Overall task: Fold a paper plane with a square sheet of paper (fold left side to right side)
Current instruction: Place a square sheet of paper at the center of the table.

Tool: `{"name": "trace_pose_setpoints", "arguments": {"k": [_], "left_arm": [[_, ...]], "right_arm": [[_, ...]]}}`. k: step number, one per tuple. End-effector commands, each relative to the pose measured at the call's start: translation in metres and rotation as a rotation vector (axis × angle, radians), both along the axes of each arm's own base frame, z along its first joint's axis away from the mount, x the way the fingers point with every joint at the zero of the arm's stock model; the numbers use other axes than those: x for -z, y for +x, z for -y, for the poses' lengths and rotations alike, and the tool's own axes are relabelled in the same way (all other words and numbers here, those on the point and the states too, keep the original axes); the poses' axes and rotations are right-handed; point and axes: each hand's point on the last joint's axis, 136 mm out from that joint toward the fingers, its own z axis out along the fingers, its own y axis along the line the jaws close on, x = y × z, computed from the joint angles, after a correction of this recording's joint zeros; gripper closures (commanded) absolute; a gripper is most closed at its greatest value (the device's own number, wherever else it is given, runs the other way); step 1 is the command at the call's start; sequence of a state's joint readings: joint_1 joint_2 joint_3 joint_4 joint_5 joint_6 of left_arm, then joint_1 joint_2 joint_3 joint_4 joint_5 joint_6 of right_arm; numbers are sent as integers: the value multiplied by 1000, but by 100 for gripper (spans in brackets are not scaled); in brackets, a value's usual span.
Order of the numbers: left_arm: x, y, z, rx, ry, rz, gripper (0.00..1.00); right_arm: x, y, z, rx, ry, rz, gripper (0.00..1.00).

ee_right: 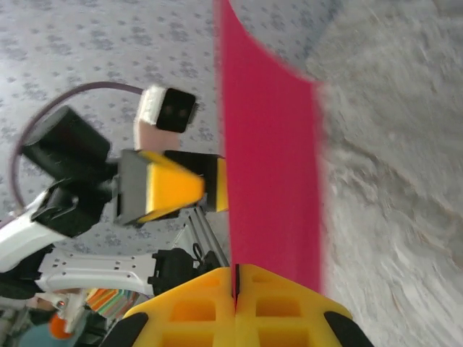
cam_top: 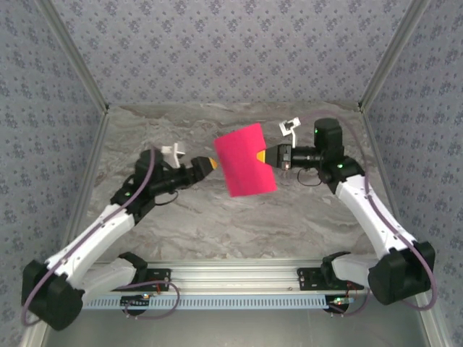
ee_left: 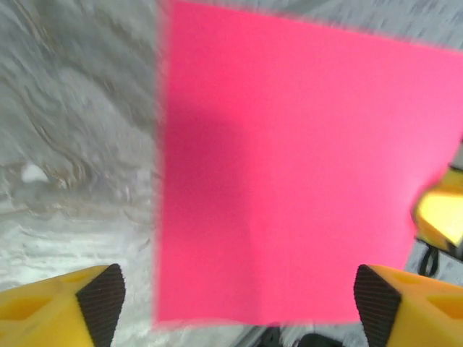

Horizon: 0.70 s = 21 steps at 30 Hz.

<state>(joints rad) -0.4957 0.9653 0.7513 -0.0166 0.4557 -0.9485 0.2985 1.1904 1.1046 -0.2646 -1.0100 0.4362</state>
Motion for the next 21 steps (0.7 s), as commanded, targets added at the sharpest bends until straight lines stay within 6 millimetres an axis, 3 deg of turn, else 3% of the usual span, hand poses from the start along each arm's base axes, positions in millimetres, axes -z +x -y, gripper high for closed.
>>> {"name": "trace_pose_setpoints", "arguments": {"k": [1,7,13,16,21], "left_arm": [[-43,-6,-21,-5,-25,173,10],[-103,-23,-21,75,-119,448,5],[-152,-47,-9,199,-216,649,2],[-167,-61,2,267,-240,716,2],[-182,-82,23,368,-281,777,3]], "right_arm": [[-27,-47,8,-127,-119,139,100],[-103,-86,5,-234,-52,328,100],[-154,-121,-5,-360,78,433,100],[-168,-129,-8,-383,109,470,100],[-170,-125,-10,-366,119,466,100]]}}
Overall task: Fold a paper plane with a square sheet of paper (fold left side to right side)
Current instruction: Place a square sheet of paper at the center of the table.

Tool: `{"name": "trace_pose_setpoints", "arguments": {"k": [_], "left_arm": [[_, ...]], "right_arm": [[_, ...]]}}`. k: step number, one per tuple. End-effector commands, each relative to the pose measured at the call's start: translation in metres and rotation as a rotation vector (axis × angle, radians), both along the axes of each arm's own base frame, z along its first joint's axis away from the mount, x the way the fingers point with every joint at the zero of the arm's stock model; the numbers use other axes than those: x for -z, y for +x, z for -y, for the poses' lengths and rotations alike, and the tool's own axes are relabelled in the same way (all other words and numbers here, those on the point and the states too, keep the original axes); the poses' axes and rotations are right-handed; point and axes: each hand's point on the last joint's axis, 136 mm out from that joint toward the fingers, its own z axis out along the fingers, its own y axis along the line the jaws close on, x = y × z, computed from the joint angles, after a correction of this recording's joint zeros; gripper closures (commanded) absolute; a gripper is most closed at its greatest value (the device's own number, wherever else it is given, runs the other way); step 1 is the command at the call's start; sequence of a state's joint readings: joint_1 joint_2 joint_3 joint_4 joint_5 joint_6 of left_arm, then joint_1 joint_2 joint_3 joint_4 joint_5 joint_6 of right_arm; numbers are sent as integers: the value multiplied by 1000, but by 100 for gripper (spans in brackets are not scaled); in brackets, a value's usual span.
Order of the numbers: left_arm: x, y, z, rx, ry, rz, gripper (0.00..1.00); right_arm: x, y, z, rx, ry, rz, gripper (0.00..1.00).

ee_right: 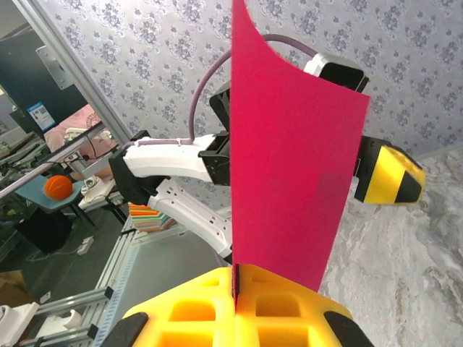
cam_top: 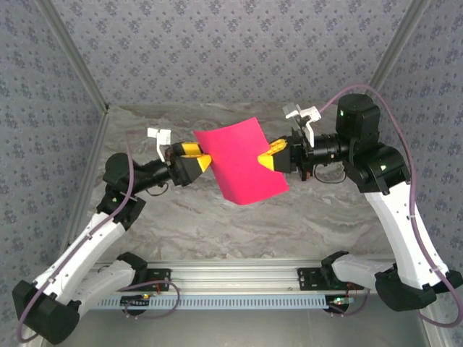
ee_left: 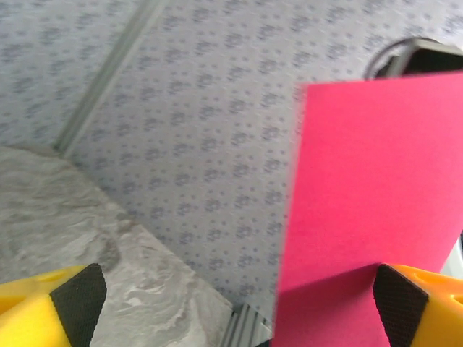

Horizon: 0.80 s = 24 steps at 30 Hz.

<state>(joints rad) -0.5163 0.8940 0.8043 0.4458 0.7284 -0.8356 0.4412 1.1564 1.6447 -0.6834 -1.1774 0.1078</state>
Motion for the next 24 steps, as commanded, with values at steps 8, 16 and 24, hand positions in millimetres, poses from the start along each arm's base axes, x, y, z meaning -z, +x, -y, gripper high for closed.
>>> {"name": "trace_pose_setpoints", "arguments": {"k": [8,16,24], "left_arm": [[-27,-18,8,56,-56,121,47],[7,1,12,0,7,-7,97],[133,50,15,-121,324,-404,100]], "right_arm": [[6,32,16,157,50,-40,100],[51,66,26,288,18,-163,99],[180,109,48,536,-204,-386,57]]}}
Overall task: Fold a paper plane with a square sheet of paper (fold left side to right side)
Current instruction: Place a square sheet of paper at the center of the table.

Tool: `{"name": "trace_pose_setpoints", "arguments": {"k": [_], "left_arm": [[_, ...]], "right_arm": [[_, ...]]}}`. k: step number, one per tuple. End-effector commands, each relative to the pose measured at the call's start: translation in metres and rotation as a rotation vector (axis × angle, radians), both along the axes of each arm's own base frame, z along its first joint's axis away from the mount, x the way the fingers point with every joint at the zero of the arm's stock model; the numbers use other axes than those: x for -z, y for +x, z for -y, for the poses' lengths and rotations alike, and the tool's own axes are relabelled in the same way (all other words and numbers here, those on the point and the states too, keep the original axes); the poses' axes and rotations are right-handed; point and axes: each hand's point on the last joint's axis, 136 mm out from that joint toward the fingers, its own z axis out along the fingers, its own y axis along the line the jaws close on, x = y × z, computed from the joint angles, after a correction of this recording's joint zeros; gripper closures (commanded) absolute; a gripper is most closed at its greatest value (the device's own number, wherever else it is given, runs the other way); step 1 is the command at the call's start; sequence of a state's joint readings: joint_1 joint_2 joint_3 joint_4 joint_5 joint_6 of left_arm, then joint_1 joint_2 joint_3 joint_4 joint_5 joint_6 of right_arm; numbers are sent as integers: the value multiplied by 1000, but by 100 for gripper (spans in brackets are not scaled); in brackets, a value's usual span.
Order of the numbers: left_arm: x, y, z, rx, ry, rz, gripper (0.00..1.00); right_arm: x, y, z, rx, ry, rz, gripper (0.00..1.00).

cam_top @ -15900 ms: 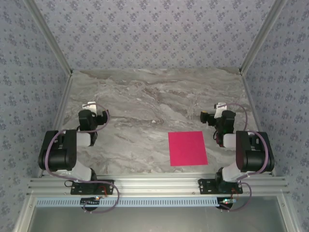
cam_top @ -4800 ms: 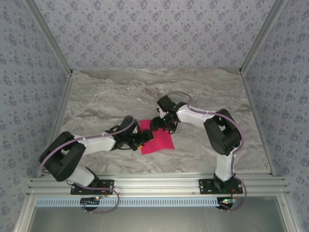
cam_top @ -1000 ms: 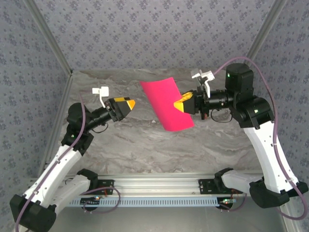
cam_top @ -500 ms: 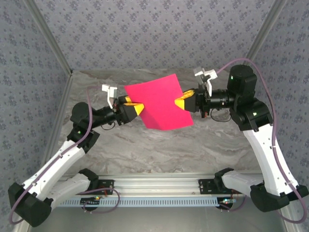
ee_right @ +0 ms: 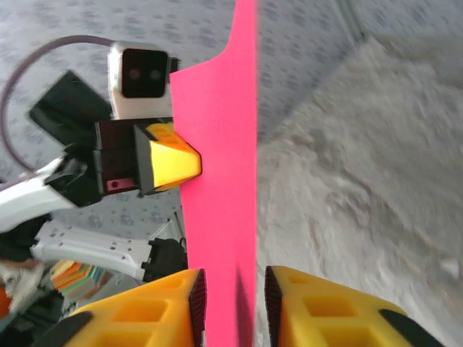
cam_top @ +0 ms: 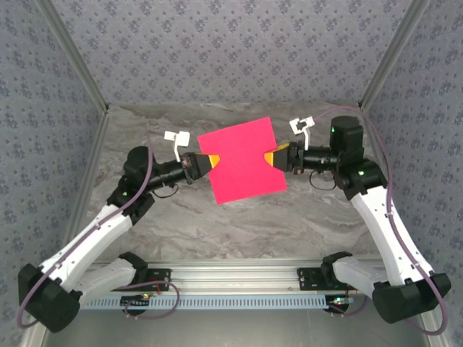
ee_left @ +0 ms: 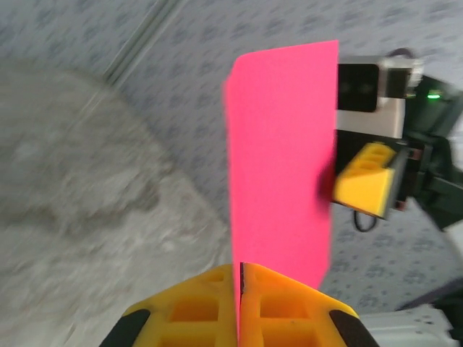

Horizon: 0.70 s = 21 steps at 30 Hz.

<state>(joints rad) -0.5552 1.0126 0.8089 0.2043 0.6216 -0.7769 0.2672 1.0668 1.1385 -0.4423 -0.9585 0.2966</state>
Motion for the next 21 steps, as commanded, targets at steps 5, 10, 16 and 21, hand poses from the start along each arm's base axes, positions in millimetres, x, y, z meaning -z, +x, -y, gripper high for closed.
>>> {"name": "trace_pose_setpoints", "arguments": {"k": [5,10,16,21], "left_arm": [[129,29,-4,-50,274,-323,100],[186,44,0,-33,386,-431,100],[232,58,-10,-13,537,-537,100],[236,61,-12,-1,548,-568,98]], "right_arm": [[126,28,45,286,-267,-249,47],[184,27,36,300,-235,-398,49],[229,31,19,340,-234,-500,64],[256,34,-4,327,-258,-564,71]]}}
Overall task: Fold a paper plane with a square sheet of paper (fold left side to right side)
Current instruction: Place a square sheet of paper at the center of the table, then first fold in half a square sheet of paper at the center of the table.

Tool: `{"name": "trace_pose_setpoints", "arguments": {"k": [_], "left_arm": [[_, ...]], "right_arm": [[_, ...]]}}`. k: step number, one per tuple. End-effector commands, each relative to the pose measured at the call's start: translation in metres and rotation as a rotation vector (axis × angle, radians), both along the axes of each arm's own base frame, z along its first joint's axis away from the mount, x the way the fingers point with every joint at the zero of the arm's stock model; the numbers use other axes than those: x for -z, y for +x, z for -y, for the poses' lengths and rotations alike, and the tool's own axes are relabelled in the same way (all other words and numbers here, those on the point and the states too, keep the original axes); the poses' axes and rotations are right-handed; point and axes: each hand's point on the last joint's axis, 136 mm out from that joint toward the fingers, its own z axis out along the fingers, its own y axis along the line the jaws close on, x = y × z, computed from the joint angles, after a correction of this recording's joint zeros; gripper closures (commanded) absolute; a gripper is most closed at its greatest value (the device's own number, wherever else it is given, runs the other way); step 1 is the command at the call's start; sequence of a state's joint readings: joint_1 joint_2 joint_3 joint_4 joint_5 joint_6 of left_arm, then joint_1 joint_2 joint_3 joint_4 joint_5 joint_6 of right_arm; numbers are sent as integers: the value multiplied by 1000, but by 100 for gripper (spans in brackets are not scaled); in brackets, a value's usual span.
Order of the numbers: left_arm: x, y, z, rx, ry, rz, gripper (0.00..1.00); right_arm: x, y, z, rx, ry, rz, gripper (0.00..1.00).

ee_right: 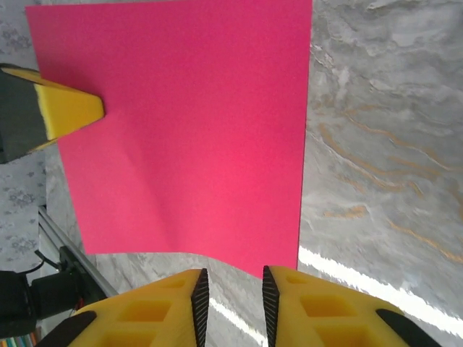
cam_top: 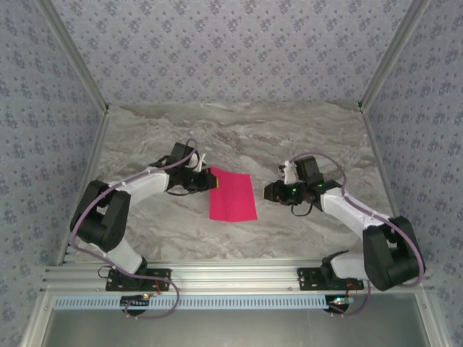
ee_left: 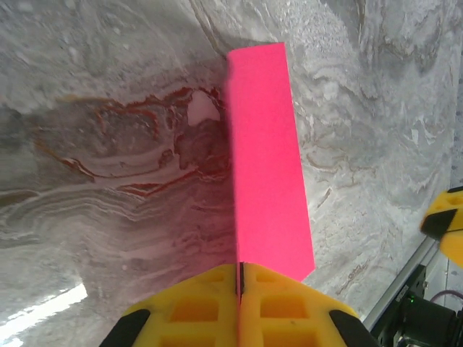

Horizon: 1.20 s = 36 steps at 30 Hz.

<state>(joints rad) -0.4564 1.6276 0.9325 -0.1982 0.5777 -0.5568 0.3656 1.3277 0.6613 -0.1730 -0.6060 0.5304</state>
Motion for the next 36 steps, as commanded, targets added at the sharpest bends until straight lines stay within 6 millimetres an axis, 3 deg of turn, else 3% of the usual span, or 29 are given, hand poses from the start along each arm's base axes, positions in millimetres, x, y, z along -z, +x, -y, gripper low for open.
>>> {"name": "trace_pose_setpoints", "arguments": {"k": [1,10,14,21,28,36], "left_arm": [[-8,-1,3,39,2,2,97],[-15,-1,8,15,-38,-30,83],[-26,-2,16,-9,-114,-50,65],[-37,-2,38,-17,-217,-93,49],[-30,3,56,-15,-241,-112,42],[-17,10,63,-34,-240,-127,39]], "right_arm": [[9,15,-15,44,8,2,71],[53,20,-46,28,-60,-114,71],[73,13,-38,39,-140,-175,71],[98,-1,-23,43,-234,-253,71],[102,-2,-23,29,-235,-253,71],[67,17,-35,35,-58,-164,68]]}}
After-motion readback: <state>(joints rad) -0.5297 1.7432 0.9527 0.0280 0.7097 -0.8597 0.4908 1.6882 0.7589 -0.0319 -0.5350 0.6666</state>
